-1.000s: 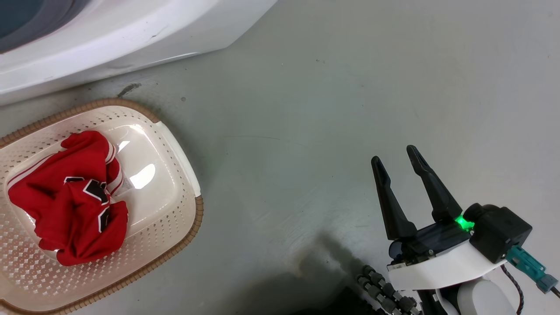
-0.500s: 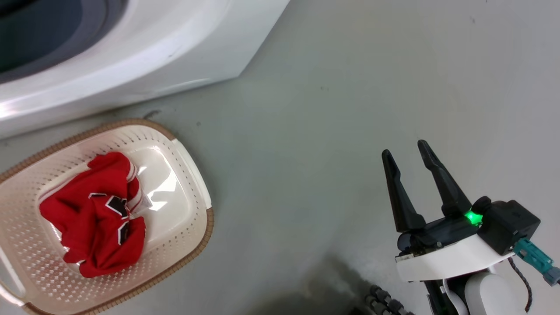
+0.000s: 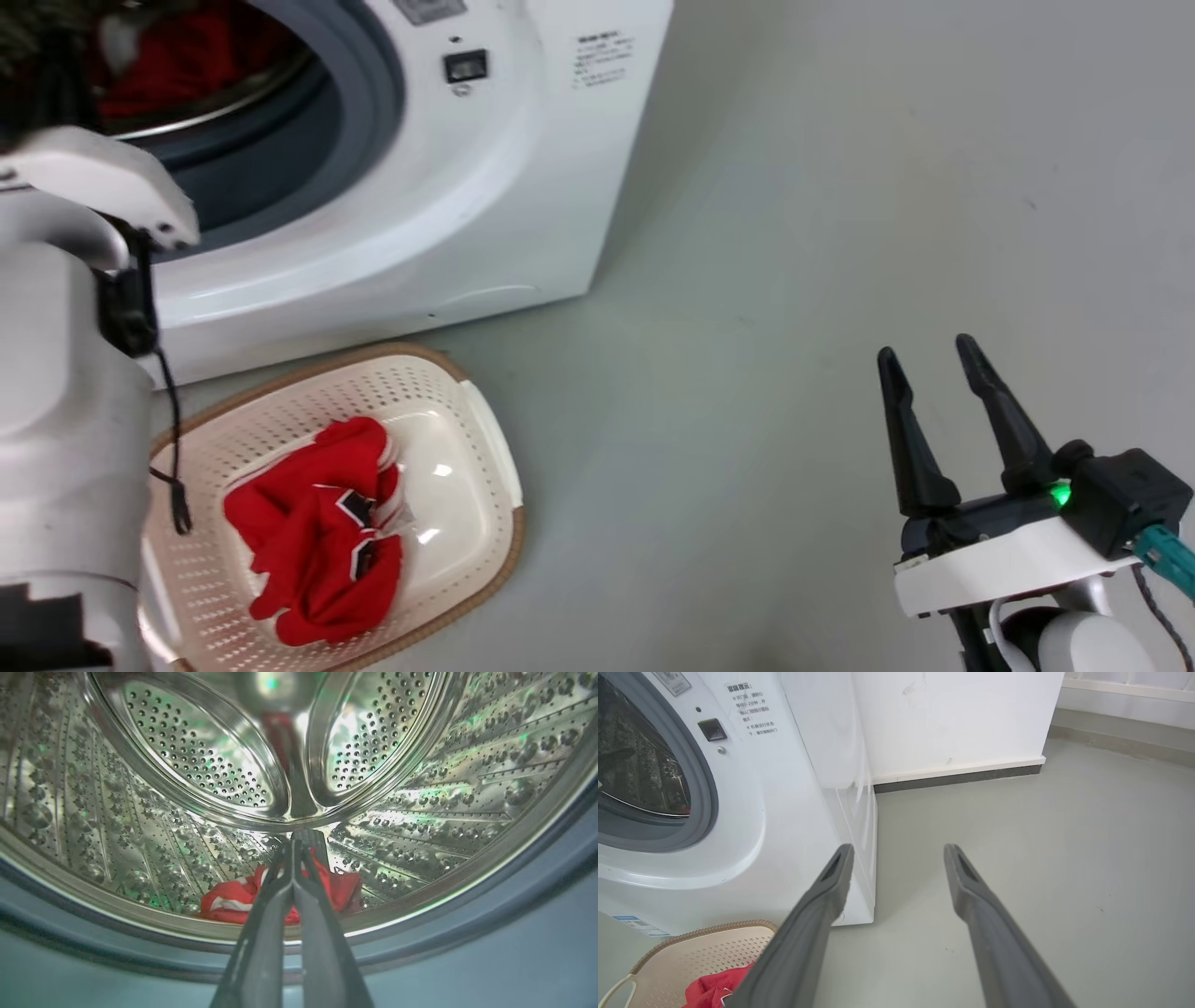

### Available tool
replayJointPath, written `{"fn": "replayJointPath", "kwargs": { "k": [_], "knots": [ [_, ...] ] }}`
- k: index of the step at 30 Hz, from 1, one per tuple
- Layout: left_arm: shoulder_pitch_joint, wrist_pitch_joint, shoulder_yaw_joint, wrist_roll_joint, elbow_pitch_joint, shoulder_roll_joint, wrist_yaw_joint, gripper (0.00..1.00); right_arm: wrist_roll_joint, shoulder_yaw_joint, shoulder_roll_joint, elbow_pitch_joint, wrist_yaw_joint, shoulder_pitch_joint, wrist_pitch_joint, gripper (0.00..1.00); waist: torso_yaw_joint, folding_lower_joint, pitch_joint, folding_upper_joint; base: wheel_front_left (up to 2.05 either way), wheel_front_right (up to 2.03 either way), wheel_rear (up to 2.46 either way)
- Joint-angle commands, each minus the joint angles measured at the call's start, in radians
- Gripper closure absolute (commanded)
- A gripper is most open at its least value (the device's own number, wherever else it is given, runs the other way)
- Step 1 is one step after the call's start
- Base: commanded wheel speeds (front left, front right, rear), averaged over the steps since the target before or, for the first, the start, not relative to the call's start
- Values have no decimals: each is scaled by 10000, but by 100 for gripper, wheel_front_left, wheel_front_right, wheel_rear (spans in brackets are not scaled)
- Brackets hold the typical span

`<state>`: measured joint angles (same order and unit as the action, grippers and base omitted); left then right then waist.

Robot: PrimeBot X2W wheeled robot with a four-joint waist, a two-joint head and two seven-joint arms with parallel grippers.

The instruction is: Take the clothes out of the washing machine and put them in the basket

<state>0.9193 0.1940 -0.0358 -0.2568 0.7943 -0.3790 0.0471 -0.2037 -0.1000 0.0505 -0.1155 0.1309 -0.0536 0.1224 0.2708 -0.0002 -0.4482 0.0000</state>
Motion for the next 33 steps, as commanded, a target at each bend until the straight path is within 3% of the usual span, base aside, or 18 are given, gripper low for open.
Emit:
{"fn": "replayJointPath", "kwargs": {
  "k": [1,9,10,11,12,17,33],
  "knots": [
    [-351,239,12,-113,97,163,-44,100,80,100,-6,-86,-3,66,-66,0,-521,2,487,0,0,0,0],
    [-1338,709,-14,-227,-214,739,-292,100,313,513,-3,-269,-3,161,-321,0,-1104,2,874,0,0,0,0],
    [-1425,720,22,-194,-393,758,-299,76,340,555,-3,-293,-3,163,-345,0,-1165,2,890,0,0,0,0],
    [-1539,724,54,-145,-592,790,-309,9,350,575,-3,-323,-3,152,-385,0,-1220,2,889,0,0,0,0],
    [-1667,725,82,-105,-761,845,-300,0,360,609,-5,-353,-3,137,-410,0,-1277,2,871,0,0,0,0],
    [-2031,712,194,39,-1227,1003,-347,0,430,679,-5,-450,-3,-4,-488,0,-1468,2,787,0,0,0,0],
    [-1601,714,149,351,-666,1327,-696,0,518,699,-5,-525,-3,101,-528,0,-1756,2,607,0,0,0,0]
  ]
}}
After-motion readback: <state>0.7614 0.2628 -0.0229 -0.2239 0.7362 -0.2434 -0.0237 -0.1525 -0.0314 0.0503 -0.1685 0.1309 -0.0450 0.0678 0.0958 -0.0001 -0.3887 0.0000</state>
